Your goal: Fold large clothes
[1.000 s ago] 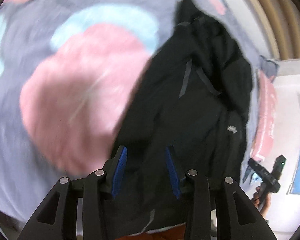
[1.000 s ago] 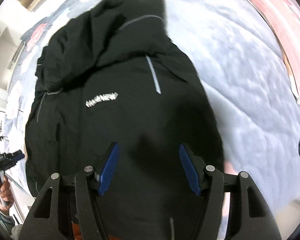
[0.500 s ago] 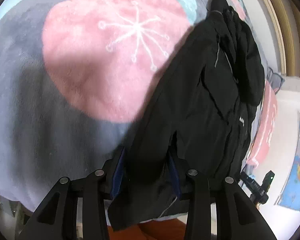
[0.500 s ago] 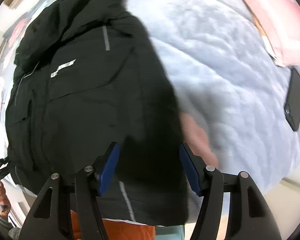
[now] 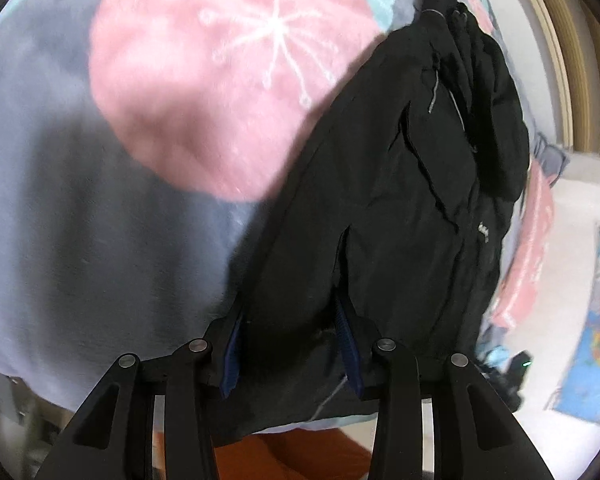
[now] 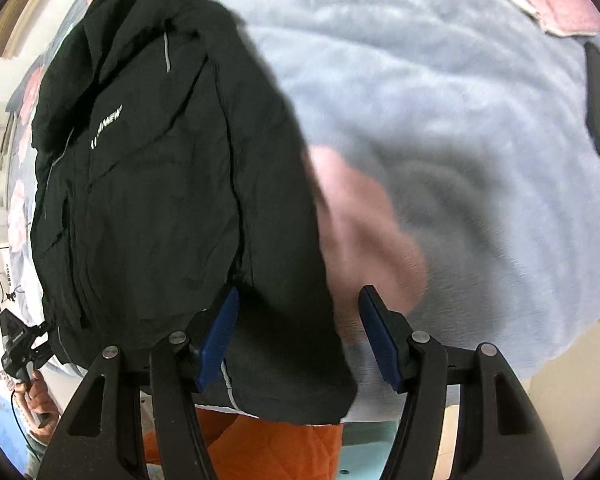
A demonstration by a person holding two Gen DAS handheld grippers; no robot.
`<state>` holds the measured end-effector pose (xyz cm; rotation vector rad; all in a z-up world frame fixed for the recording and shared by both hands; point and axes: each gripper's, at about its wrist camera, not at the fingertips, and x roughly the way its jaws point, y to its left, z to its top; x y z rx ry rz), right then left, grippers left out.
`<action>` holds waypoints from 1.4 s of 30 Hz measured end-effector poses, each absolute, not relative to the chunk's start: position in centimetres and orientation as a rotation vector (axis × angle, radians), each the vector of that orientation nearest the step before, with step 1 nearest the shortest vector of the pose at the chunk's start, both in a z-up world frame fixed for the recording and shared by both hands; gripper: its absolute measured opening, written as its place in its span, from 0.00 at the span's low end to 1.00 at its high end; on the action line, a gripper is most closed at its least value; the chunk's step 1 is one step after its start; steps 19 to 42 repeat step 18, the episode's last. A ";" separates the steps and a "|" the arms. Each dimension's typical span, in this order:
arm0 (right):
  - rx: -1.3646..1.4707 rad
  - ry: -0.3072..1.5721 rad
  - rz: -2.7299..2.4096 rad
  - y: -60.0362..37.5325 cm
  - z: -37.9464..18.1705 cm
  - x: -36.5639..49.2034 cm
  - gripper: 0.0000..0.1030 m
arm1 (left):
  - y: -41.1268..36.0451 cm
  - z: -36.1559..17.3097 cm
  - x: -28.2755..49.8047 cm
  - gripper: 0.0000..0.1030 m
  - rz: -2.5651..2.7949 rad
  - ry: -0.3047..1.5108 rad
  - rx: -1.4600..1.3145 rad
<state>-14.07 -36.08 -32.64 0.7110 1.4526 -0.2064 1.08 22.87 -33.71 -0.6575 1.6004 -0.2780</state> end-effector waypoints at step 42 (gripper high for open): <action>0.822 1.440 -0.011 -32.3 -31.9 -13.3 0.48 | 18.6 -33.9 -0.1 0.47 -0.553 1.640 -0.744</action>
